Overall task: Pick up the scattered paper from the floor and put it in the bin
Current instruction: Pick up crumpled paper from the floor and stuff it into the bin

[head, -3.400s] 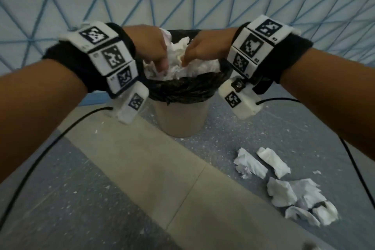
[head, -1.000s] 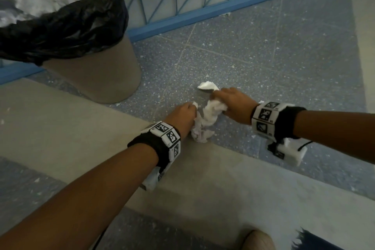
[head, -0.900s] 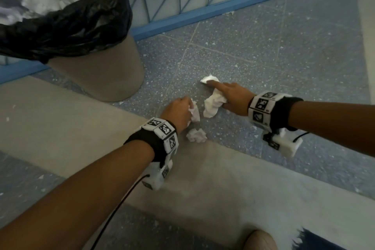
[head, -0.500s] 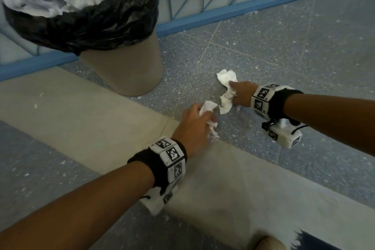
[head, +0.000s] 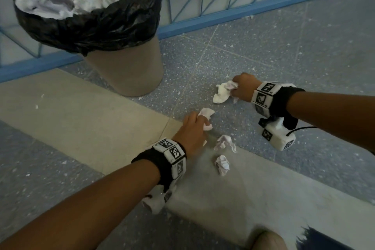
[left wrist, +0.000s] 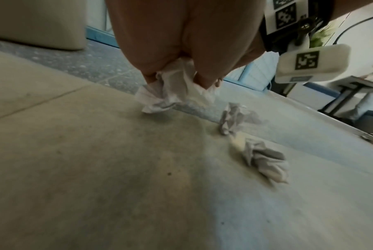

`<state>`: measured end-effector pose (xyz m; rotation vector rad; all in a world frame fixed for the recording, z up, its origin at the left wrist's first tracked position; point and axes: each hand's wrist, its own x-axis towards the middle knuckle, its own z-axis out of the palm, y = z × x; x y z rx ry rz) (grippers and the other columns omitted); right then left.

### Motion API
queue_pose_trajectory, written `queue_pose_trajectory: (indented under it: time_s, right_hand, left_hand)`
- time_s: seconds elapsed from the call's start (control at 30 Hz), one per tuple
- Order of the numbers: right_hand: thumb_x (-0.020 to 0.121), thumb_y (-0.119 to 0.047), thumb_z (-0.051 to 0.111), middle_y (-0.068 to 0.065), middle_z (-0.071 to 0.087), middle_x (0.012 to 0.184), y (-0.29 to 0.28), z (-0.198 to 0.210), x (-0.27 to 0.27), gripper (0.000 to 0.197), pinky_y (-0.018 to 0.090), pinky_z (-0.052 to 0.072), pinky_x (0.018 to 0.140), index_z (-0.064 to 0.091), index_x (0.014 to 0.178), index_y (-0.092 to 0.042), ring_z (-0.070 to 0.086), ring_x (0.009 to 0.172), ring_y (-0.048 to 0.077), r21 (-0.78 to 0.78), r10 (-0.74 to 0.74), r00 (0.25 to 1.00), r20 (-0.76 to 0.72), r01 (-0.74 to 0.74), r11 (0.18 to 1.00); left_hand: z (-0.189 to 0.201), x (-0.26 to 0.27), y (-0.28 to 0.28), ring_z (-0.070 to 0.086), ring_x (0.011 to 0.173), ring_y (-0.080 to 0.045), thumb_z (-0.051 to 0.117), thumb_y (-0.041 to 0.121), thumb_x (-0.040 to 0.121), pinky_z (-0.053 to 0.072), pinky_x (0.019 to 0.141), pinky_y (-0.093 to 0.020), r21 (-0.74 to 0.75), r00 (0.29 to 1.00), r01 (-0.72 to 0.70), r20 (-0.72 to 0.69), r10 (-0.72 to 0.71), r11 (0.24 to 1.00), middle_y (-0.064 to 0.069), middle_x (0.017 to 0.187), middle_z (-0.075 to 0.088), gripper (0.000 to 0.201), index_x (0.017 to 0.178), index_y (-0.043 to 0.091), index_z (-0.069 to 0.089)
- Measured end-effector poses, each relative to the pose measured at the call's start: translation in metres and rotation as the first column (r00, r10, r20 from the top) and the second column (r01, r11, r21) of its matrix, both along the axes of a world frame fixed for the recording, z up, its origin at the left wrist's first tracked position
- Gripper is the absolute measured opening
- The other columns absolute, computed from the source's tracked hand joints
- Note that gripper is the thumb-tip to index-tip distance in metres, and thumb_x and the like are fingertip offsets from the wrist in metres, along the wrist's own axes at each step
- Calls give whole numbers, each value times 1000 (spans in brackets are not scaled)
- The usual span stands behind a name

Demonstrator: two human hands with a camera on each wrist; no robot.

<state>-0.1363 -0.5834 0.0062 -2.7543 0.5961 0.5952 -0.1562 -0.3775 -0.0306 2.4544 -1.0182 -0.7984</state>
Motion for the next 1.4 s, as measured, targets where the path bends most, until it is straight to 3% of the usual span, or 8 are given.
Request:
queue_pose_trajectory:
  time_s: [0.27, 0.4, 0.53, 0.77, 0.87, 1.07, 1.27, 1.4]
  right_hand:
    - [89, -16, 53, 26, 53, 123, -16, 1, -39, 34, 36, 40, 93, 55, 117, 4, 45, 119, 34, -15, -42, 998, -42, 42, 999]
    - [90, -18, 54, 25, 52, 124, -14, 3, -38, 35, 36, 40, 94, 54, 119, 2, 46, 118, 35, -10, -29, 1000, -12, 29, 1000]
    - [88, -17, 55, 26, 53, 123, -4, 8, -28, 35, 37, 42, 91, 55, 117, 3, 50, 115, 36, 4, 7, 1000, 29, -7, 1000]
    - [90, -11, 52, 28, 63, 111, 10, 72, 21, 25, 37, 47, 78, 56, 107, 6, 62, 100, 39, 176, -111, 900, 421, 39, 984]
    - [91, -14, 48, 21, 63, 100, 13, 125, 52, 25, 49, 51, 80, 46, 112, -1, 63, 92, 36, 226, -165, 738, 654, 16, 974]
    - [87, -10, 45, 0, 49, 72, 62, 204, 102, 26, 19, 44, 42, 26, 101, -23, 50, 40, -3, 238, -89, 476, 875, -262, 935]
    - [82, -26, 49, 24, 47, 117, 153, 196, 147, 30, 44, 44, 87, 44, 109, -14, 54, 101, 38, 94, 155, 648, 746, -332, 939]
    - [83, -36, 40, 21, 40, 136, 190, 180, 153, 55, 41, 30, 106, 39, 128, -5, 39, 127, 34, 30, 185, 795, 578, -247, 968]
  left_hand:
    - [-7, -38, -15, 12, 143, -29, 64, 63, 69, 16, 117, -46, 130, 798, 574, 134, -588, 809, -4, 158, 6, 101, 147, 22, 13]
    - [-14, -34, -12, 61, 110, -25, 72, 65, 56, 52, 89, -29, 267, 764, 564, 190, -617, 781, -7, 130, 59, 75, 119, 25, 58]
    - [-31, -29, -13, 68, 77, -31, 77, 38, 61, 58, 64, -32, 79, 811, 521, 266, -522, 850, -14, 96, 71, 42, 93, 13, 67]
    - [43, 34, -2, 39, 125, -34, 47, 17, 94, 30, 106, -37, -145, 983, 128, 147, -107, 981, -19, 134, 42, 38, 130, 4, 43]
    - [97, 71, 19, 46, 117, -36, 48, 15, 90, 34, 101, -37, -377, 969, 64, 245, 33, 924, -20, 122, 48, 35, 124, 6, 50]
    - [220, 124, 67, 44, 111, -19, 41, 13, 92, 32, 95, -20, -669, 846, 61, 428, 318, 740, 5, 112, 45, 24, 116, 11, 46]
    - [244, 180, 88, 37, 126, -28, 46, 22, 93, 28, 103, -32, -630, 676, -425, 258, 691, 650, -12, 121, 41, 32, 123, 15, 38]
    - [223, 183, 86, 28, 138, -23, 45, 27, 94, 21, 113, -32, -427, 690, -564, 227, 687, 707, -14, 147, 33, 49, 139, 13, 31]
